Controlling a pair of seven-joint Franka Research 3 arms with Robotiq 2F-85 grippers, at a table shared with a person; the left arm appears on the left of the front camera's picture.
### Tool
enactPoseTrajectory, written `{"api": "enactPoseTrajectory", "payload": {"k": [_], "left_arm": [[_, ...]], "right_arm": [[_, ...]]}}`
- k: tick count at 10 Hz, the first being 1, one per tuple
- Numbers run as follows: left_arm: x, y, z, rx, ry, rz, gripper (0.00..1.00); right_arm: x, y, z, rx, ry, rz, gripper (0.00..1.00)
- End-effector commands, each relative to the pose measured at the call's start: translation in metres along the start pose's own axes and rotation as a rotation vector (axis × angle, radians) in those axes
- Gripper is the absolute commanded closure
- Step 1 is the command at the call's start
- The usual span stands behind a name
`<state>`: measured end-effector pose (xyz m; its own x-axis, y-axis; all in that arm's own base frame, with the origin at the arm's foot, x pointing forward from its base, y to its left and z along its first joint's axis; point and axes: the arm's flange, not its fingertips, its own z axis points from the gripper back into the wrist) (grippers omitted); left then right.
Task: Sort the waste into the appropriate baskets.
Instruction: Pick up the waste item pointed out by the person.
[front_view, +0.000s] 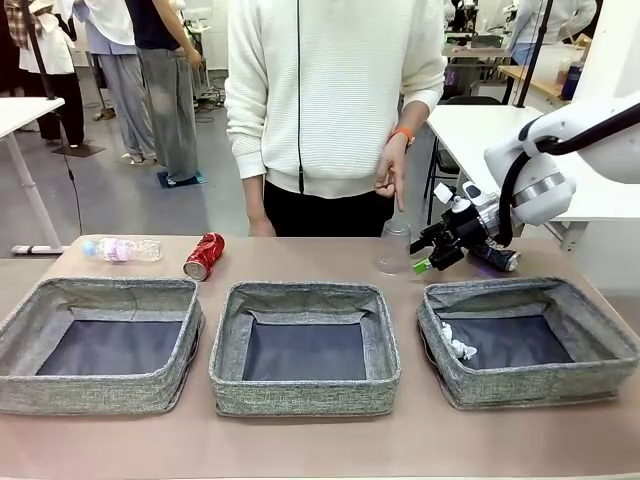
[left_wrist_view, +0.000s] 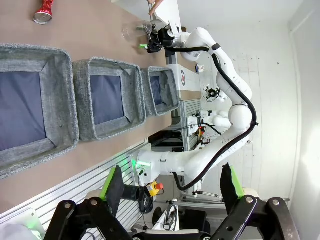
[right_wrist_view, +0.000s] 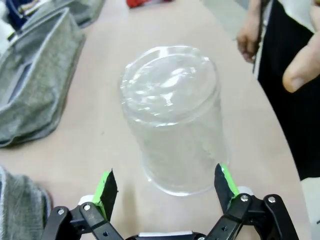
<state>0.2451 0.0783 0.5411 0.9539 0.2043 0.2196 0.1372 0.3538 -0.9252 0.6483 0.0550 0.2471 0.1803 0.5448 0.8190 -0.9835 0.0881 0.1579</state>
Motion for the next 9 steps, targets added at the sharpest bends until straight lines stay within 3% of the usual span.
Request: {"api": "enactPoseTrajectory", "payload": {"k": [1, 9], "left_arm": [[0.0, -0.002, 0.0, -0.017, -0.004, -0.018, 0.0], [0.0, -0.002, 0.0, -0.017, -0.004, -0.018, 0.0]], "right_arm": [[0.001, -0.008, -0.006, -0.1, -0.105, 0.004, 0.0], [0.013, -0.009, -0.041, -0.061, -0.268, -0.071, 0.0]]}}
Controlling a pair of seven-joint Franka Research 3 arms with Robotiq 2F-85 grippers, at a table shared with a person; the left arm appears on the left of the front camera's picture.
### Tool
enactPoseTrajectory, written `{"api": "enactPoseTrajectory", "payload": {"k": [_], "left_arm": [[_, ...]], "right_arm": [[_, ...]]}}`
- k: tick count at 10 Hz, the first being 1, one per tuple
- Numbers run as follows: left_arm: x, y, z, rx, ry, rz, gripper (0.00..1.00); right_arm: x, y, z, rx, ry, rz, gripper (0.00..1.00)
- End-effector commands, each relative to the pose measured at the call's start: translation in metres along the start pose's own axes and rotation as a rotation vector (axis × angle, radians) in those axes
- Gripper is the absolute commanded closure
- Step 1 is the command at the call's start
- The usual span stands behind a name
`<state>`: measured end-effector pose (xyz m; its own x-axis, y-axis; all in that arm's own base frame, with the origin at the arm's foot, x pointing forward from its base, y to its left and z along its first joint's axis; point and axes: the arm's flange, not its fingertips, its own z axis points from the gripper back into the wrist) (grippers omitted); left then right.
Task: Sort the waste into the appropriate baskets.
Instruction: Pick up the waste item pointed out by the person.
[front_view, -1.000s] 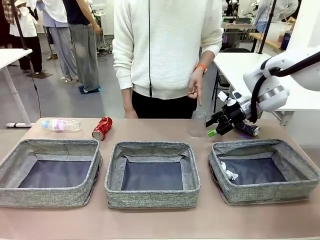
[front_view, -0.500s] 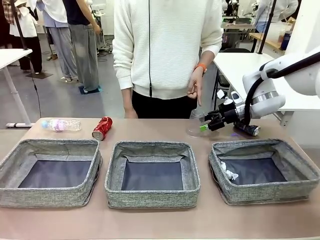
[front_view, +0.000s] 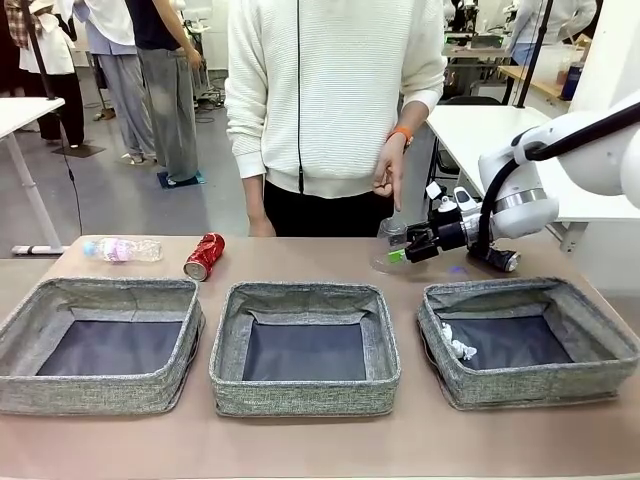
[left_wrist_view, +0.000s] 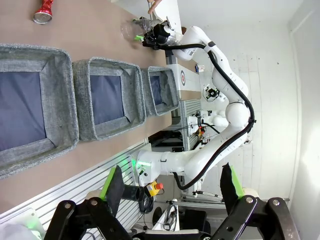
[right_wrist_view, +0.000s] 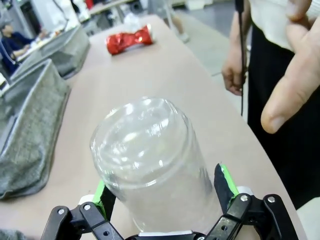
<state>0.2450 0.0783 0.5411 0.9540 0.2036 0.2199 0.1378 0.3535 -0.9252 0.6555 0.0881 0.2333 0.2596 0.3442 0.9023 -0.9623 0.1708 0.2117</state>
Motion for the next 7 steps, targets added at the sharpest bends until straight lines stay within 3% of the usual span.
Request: {"api": "enactPoseTrajectory", "payload": {"k": [1, 3, 4, 5, 6, 7], "left_arm": [[0.0005, -0.0023, 0.0003, -0.016, -0.005, -0.018, 0.0], [0.0005, -0.0023, 0.0003, -0.016, -0.005, -0.018, 0.0], [0.0005, -0.0023, 0.0003, -0.016, -0.005, -0.018, 0.0], [0.0005, -0.0023, 0.0003, -0.016, -0.005, -0.018, 0.0], [0.0005, -0.0023, 0.0003, -0.016, -0.005, -0.018, 0.0], [0.0005, -0.0023, 0.0003, -0.016, -0.005, -0.018, 0.0]], "right_arm": [[0.0022, -0.0014, -0.0127, -0.006, -0.06, 0.01, 0.0], [-0.0009, -0.001, -0.0116, 0.015, -0.047, 0.004, 0.05], [0.0006, -0.0023, -0.0091, 0.023, -0.059, -0.034, 0.2], [0.0011, -0.0028, -0.0079, 0.033, -0.062, -0.044, 0.25], [0.0018, -0.0025, -0.008, 0.044, -0.057, -0.044, 0.39], [0.002, -0.0025, -0.0094, 0.08, -0.039, -0.077, 0.44]]}}
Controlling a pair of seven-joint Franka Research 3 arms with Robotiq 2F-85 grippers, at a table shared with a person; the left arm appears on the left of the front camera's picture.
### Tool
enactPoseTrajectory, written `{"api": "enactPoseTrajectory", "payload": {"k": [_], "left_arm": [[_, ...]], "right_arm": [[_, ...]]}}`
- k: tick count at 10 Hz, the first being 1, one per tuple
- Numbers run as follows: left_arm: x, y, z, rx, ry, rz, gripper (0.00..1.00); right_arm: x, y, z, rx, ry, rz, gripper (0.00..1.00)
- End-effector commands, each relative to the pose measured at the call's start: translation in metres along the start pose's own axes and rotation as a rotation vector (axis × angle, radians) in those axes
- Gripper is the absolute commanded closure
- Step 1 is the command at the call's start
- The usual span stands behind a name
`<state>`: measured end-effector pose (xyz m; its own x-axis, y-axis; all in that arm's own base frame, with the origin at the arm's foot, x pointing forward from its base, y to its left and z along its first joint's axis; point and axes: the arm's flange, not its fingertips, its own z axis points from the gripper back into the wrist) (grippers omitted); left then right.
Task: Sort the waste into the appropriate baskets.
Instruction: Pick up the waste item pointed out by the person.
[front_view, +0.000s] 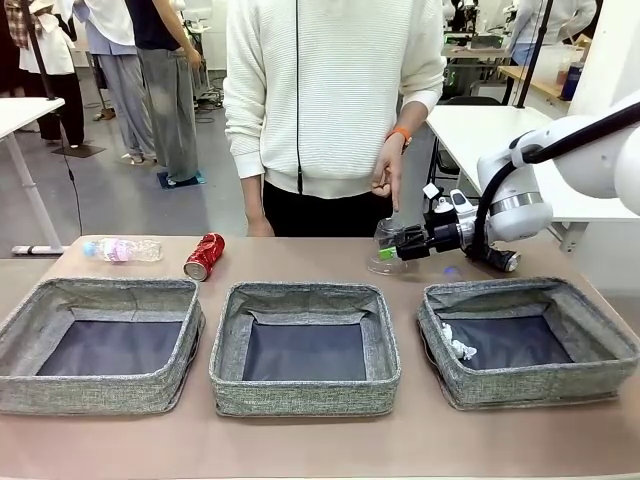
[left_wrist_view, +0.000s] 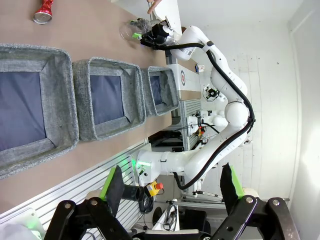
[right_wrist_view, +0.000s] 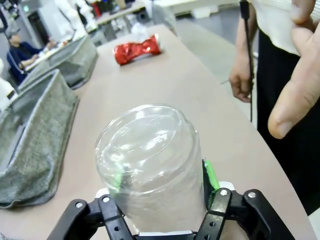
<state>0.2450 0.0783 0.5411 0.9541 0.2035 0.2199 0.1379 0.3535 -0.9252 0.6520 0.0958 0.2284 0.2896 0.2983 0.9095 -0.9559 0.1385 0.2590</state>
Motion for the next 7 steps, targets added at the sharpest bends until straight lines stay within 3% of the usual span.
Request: {"api": "enactPoseTrajectory", "payload": {"k": [1, 2, 3, 4, 7], "left_arm": [[0.0, -0.002, 0.0, -0.016, -0.005, -0.017, 0.0], [0.0, -0.002, 0.0, -0.016, -0.005, -0.017, 0.0], [0.0, -0.002, 0.0, -0.016, -0.005, -0.017, 0.0], [0.0, -0.002, 0.0, -0.016, -0.005, -0.017, 0.0], [0.0, -0.002, 0.0, -0.016, -0.005, -0.017, 0.0]], "right_arm": [[0.005, -0.005, -0.002, 0.058, 0.026, -0.058, 0.59], [0.007, -0.004, -0.002, 0.091, 0.036, -0.076, 0.64], [0.009, -0.004, 0.0, 0.11, 0.061, -0.095, 0.79], [0.012, -0.004, 0.002, 0.122, 0.06, -0.112, 0.84], [0.031, 0.008, 0.022, 0.141, 0.107, -0.131, 0.84]]}}
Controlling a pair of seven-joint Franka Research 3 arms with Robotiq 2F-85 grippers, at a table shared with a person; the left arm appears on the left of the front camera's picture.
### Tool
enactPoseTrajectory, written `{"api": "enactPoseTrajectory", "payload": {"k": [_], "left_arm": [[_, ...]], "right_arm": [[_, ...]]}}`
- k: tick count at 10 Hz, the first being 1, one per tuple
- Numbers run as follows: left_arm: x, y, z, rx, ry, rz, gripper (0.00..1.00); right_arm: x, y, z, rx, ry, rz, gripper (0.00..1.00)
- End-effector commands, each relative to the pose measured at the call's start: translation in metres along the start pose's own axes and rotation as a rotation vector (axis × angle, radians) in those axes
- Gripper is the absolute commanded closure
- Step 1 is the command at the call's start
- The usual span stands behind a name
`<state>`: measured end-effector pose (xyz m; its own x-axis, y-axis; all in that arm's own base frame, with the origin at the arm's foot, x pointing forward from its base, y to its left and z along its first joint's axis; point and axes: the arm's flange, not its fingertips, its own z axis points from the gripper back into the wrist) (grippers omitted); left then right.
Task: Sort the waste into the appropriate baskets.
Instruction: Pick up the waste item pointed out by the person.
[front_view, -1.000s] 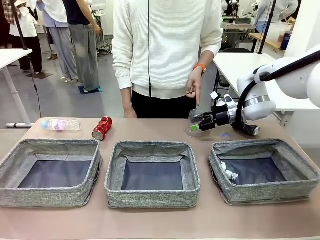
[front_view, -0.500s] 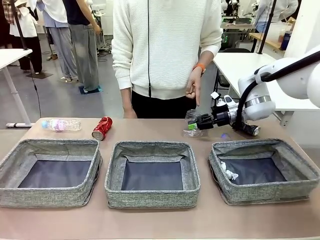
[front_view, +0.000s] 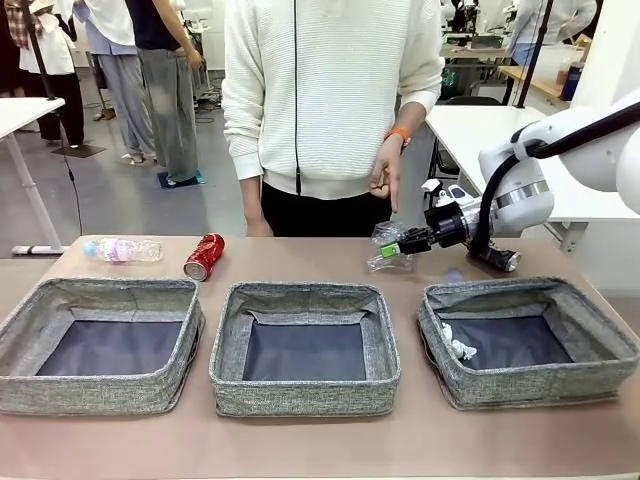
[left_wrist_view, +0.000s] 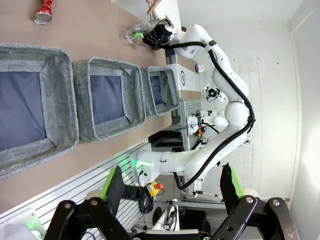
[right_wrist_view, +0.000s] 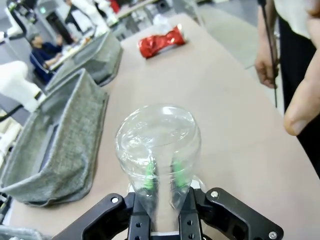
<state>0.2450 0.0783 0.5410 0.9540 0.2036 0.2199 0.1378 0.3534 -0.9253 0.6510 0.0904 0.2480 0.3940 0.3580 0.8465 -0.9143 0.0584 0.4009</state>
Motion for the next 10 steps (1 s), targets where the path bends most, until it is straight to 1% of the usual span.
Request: {"api": "enactPoseTrajectory", "payload": {"k": [1, 2, 3, 4, 5, 6, 7, 8, 9, 10], "left_arm": [[0.001, -0.002, 0.0, -0.016, -0.005, -0.018, 0.0], [0.001, -0.002, 0.0, -0.016, -0.005, -0.018, 0.0], [0.001, -0.002, 0.0, -0.016, -0.005, -0.018, 0.0], [0.001, -0.002, 0.0, -0.016, -0.005, -0.018, 0.0], [0.001, -0.002, 0.0, -0.016, -0.005, -0.018, 0.0], [0.001, -0.002, 0.0, -0.016, -0.005, -0.018, 0.0], [0.001, -0.002, 0.0, -0.016, -0.005, -0.018, 0.0], [0.001, -0.002, 0.0, -0.016, -0.005, -0.018, 0.0], [0.001, -0.002, 0.0, -0.016, -0.005, -0.018, 0.0], [0.001, -0.002, 0.0, -0.016, -0.005, -0.018, 0.0]], "right_arm": [[0.027, 0.02, 0.022, 0.001, 0.07, -0.058, 0.84], [0.045, 0.044, 0.038, 0.017, 0.107, -0.156, 0.84], [0.066, 0.079, 0.058, 0.014, 0.194, -0.208, 0.84], [0.094, 0.134, 0.082, 0.028, 0.24, -0.267, 0.84], [0.117, 0.186, 0.095, -0.024, 0.253, -0.289, 0.84], [0.136, 0.235, 0.097, -0.033, 0.194, -0.289, 0.84], [0.149, 0.275, 0.095, -0.086, 0.118, -0.266, 0.84], [0.151, 0.301, 0.084, -0.178, 0.077, -0.226, 0.84], [0.147, 0.236, 0.105, -0.032, 0.187, -0.268, 0.84], [0.147, 0.236, 0.105, -0.032, 0.187, -0.268, 0.84]]}}
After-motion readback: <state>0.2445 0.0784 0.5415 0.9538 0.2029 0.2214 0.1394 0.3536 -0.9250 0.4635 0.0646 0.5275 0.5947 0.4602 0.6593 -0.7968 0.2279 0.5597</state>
